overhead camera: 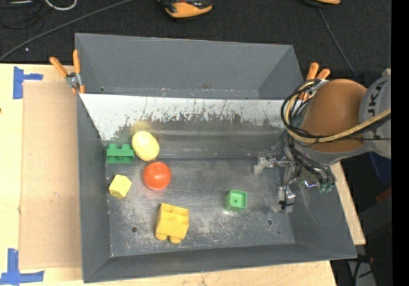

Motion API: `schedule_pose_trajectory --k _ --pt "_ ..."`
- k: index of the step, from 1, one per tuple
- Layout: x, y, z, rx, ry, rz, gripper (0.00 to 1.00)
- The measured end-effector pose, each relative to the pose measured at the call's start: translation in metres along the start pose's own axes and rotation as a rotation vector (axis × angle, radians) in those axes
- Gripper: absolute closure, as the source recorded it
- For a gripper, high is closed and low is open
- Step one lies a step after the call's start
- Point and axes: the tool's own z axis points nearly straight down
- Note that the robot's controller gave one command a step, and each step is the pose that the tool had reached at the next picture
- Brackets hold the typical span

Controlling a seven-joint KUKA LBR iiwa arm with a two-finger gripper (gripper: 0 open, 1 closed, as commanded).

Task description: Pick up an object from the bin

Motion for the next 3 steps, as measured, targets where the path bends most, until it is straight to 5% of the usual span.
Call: schedule_pose_trajectory --k 1,2,3 --pt "0.015 0.061 0.024 -0.001 -0.010 0.309 0.00" --pt "-0.006 0.069 0.028 0.005 -0.006 0.131 1.00" --pt "-0.006 0.069 0.028 0.005 -0.006 0.130 1.00"
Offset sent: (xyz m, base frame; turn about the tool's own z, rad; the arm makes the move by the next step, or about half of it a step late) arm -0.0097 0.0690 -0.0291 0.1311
